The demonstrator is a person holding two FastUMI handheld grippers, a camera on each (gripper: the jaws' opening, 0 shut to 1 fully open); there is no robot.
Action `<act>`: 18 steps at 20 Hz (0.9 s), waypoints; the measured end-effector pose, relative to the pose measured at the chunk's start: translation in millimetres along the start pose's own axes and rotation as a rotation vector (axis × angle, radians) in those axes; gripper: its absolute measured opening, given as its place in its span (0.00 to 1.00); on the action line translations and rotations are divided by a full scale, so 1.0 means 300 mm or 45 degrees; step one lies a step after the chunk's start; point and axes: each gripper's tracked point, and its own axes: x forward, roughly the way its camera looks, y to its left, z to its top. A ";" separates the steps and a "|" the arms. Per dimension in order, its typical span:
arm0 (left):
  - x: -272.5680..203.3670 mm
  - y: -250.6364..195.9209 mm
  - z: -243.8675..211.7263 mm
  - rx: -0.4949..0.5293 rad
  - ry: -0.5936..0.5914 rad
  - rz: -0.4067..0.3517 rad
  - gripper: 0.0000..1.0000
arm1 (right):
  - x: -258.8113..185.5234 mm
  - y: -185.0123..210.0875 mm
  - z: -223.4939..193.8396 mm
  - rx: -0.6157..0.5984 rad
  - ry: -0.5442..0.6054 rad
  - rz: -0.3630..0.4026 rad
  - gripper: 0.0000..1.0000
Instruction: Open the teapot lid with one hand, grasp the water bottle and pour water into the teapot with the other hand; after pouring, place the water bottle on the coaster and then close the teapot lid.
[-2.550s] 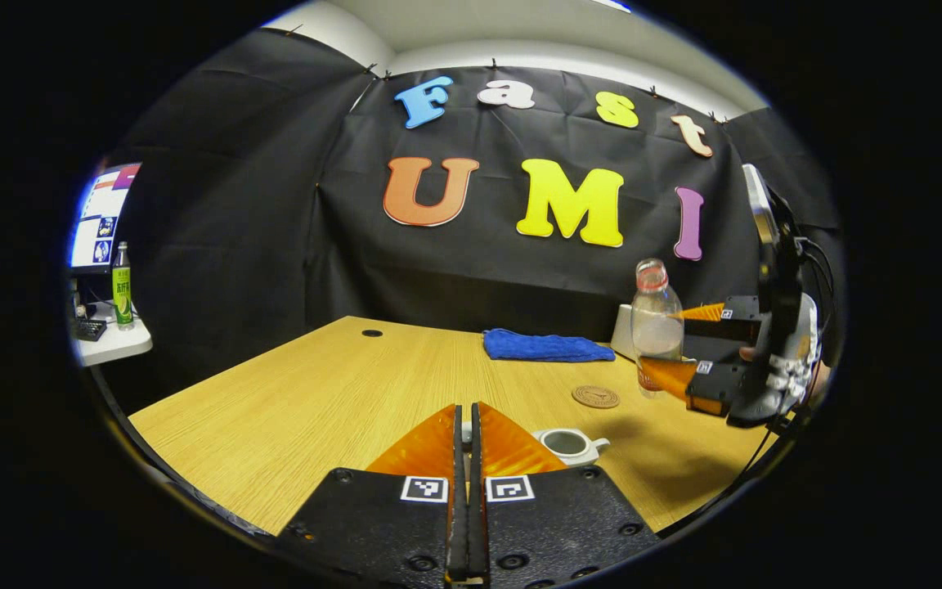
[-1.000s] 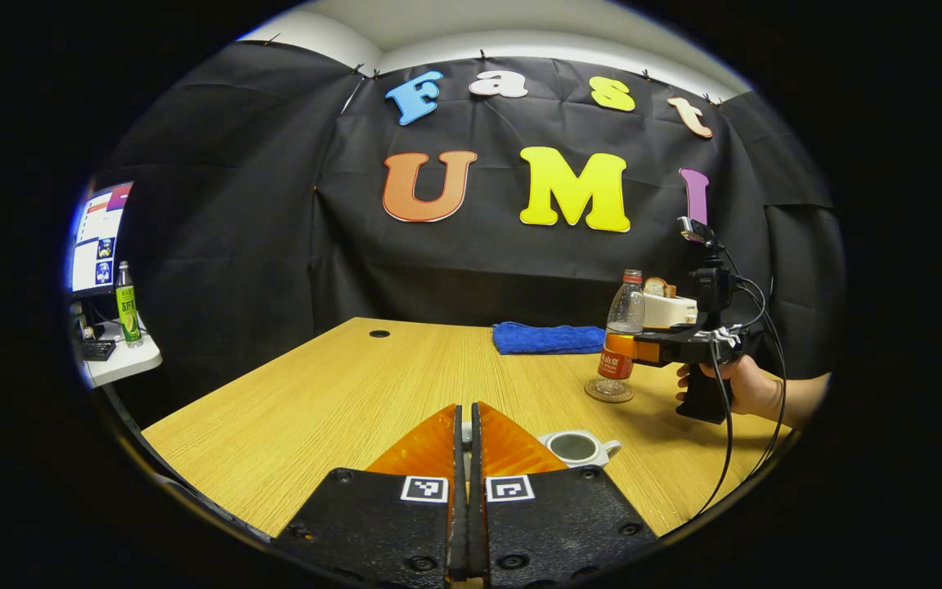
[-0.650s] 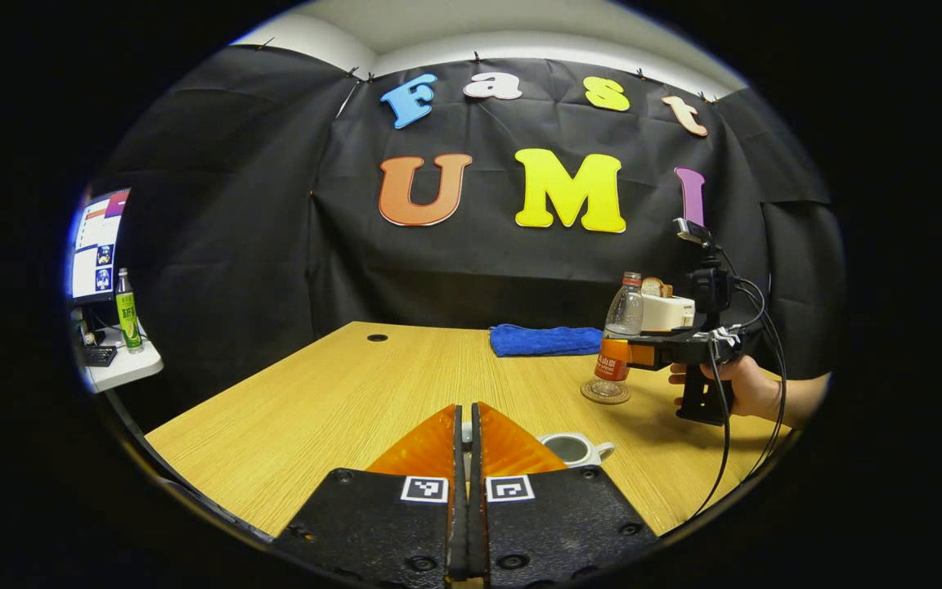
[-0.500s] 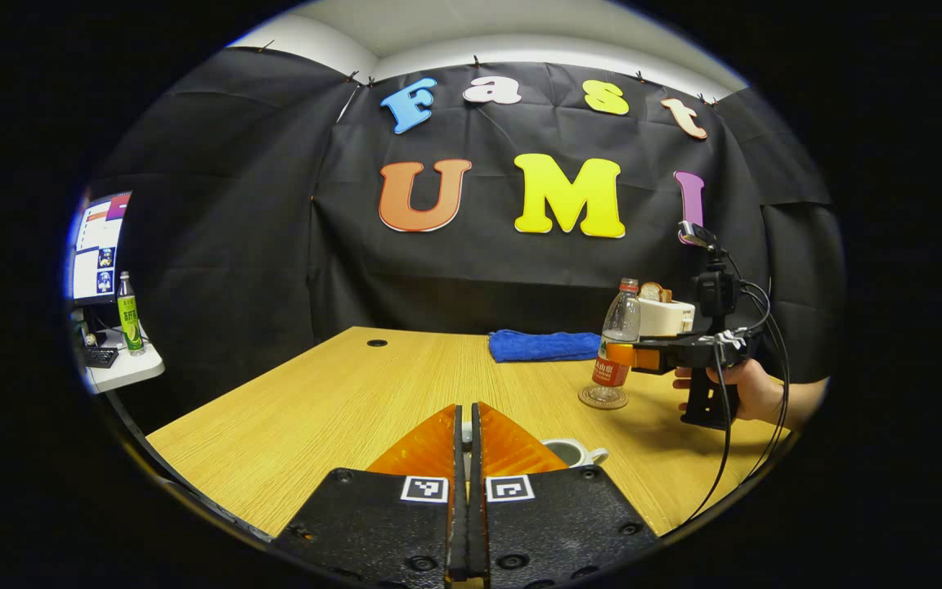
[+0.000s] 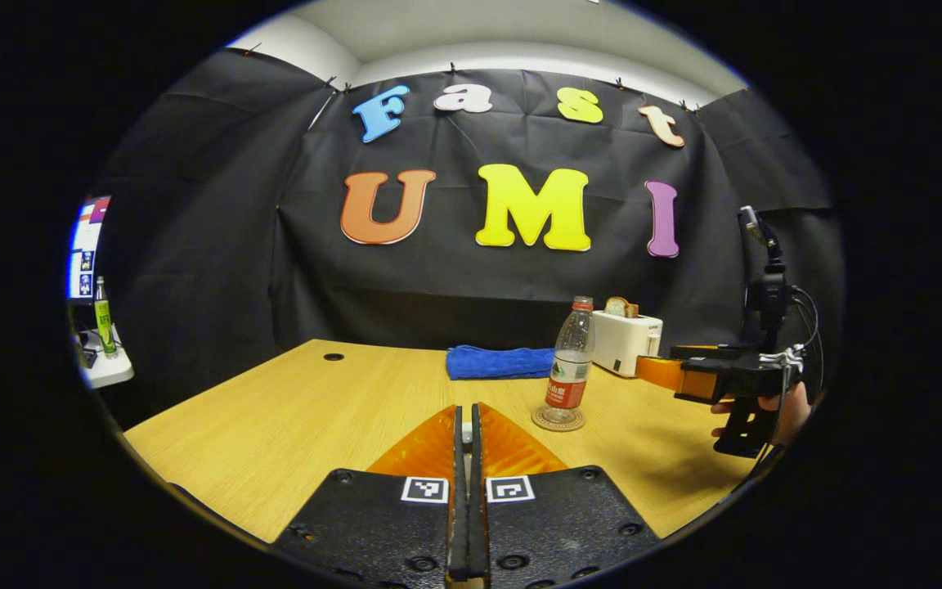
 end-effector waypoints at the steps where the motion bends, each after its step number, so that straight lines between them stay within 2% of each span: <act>1: 0.013 -0.003 -0.022 -0.003 0.019 -0.005 0.03 | -0.030 -0.020 0.005 -0.017 -0.022 -0.027 0.94; 7: 0.049 -0.005 -0.101 -0.020 0.087 0.012 0.03 | -0.132 -0.092 0.023 -0.087 -0.107 -0.118 0.94; 18: 0.074 -0.024 -0.156 0.019 0.150 0.027 0.03 | -0.136 -0.143 -0.019 -0.041 -0.089 -0.130 0.94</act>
